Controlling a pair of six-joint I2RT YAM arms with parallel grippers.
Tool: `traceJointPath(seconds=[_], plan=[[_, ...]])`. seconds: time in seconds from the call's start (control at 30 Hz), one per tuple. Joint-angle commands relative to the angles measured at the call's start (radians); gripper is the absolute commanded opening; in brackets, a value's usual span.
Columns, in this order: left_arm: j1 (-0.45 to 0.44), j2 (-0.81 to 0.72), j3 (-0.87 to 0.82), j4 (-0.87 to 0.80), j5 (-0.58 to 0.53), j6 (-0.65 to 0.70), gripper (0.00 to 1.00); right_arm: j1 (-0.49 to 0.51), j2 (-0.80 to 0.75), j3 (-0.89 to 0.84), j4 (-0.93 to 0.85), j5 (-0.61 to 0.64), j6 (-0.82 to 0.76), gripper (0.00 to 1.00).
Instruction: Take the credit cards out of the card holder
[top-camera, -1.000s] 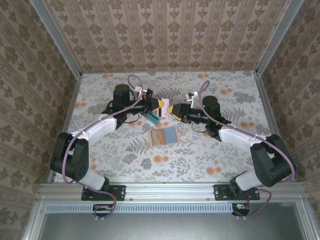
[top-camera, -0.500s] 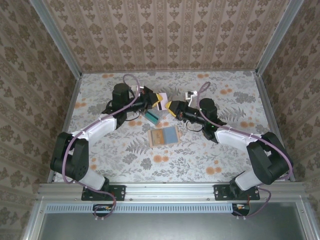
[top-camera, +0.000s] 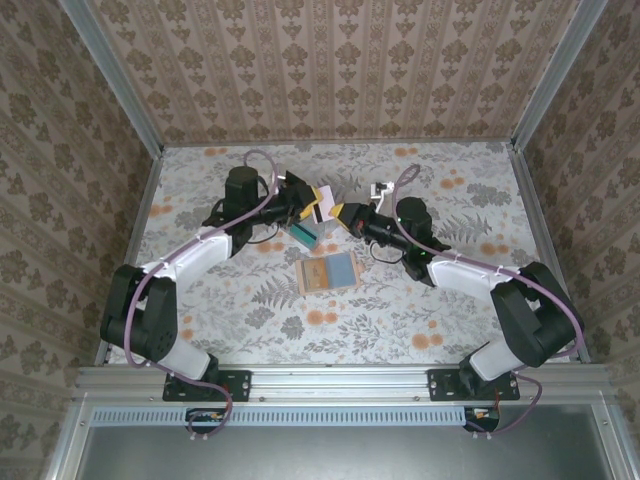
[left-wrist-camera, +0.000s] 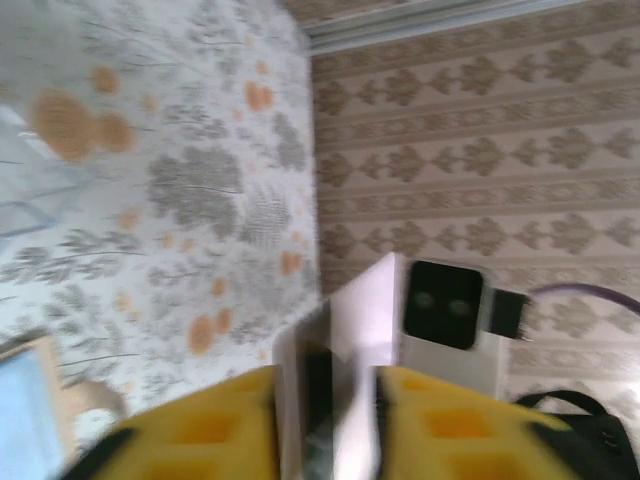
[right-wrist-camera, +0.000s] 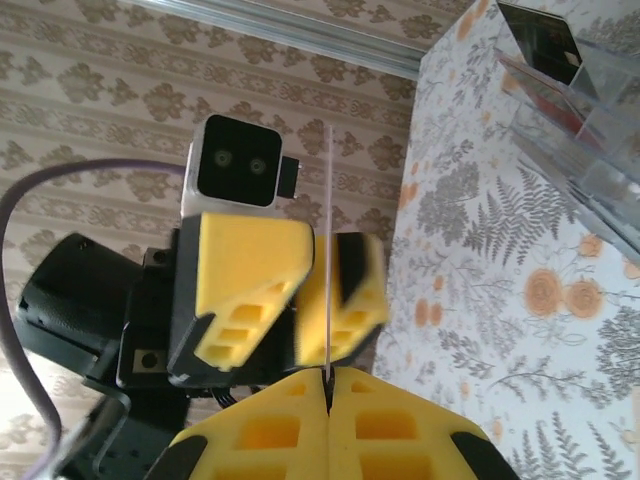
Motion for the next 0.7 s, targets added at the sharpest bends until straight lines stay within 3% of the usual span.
traceJointPath(seconds=[0.0, 0.1, 0.3, 0.53, 0.67], plan=[[0.035, -0.046, 0.022, -0.286, -0.127, 0.181, 0.58, 0.009, 0.009, 0.057, -0.138, 0.034, -0.184, 0.00], [0.083, -0.076, -0.003, -0.376, -0.165, 0.249, 0.76, 0.031, 0.018, 0.120, -0.290, 0.044, -0.352, 0.00], [0.216, -0.167, -0.082, -0.486, -0.212, 0.355, 0.96, 0.111, 0.095, 0.342, -0.641, 0.134, -0.703, 0.00], [0.383, -0.259, -0.151, -0.605, -0.208, 0.427, 1.00, 0.166, 0.302, 0.662, -0.901, 0.218, -0.979, 0.00], [0.428, -0.287, -0.149, -0.704, -0.237, 0.483, 1.00, 0.183, 0.436, 0.837, -0.997, 0.260, -1.093, 0.00]])
